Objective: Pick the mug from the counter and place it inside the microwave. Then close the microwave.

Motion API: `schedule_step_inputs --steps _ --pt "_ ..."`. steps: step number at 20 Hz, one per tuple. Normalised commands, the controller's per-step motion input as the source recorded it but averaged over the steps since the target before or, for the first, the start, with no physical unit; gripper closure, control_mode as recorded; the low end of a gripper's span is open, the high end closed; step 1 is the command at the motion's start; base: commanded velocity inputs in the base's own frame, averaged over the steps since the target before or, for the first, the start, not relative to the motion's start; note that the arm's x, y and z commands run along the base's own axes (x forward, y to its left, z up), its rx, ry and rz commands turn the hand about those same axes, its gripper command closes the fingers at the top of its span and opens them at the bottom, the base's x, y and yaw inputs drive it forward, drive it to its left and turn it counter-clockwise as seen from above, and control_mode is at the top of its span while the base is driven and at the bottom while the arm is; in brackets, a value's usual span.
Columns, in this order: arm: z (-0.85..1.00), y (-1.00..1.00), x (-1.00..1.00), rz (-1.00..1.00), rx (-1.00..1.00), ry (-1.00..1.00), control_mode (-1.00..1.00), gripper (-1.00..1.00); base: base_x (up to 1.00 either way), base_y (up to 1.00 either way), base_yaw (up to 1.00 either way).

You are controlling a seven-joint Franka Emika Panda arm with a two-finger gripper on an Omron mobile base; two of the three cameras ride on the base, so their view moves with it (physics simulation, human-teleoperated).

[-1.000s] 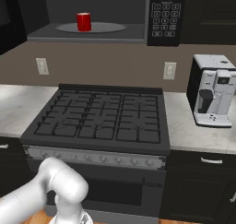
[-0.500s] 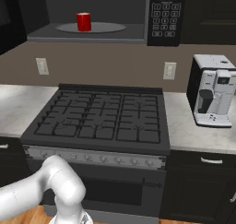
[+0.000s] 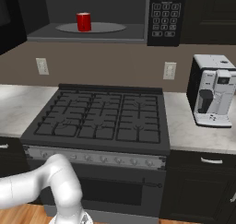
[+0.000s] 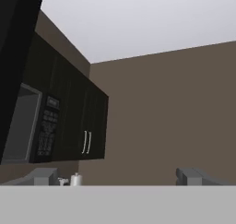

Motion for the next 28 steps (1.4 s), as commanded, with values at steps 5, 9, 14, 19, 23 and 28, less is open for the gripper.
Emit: schedule_step_inputs --steps 5,9,14,19,23,28 --pt "-0.05 0.26 0.18 0.00 0.00 0.05 -1.00 -1.00 0.00 0.00 0.00" --pt "-0.07 0.29 0.16 0.00 0.00 0.05 -1.00 -1.00 0.00 0.00 0.00" --pt "-0.09 0.29 0.24 0.00 0.00 0.06 -1.00 -1.00 0.00 0.00 0.00" --pt "-0.13 0.27 0.24 0.00 0.00 0.05 -1.00 -1.00 0.00 0.00 0.00" --pt "-0.09 0.26 0.26 0.00 0.00 0.06 -1.00 -1.00 0.00 0.00 0.00" --pt "-0.01 0.28 0.26 0.00 0.00 0.07 -1.00 -1.00 0.00 0.00 0.00"
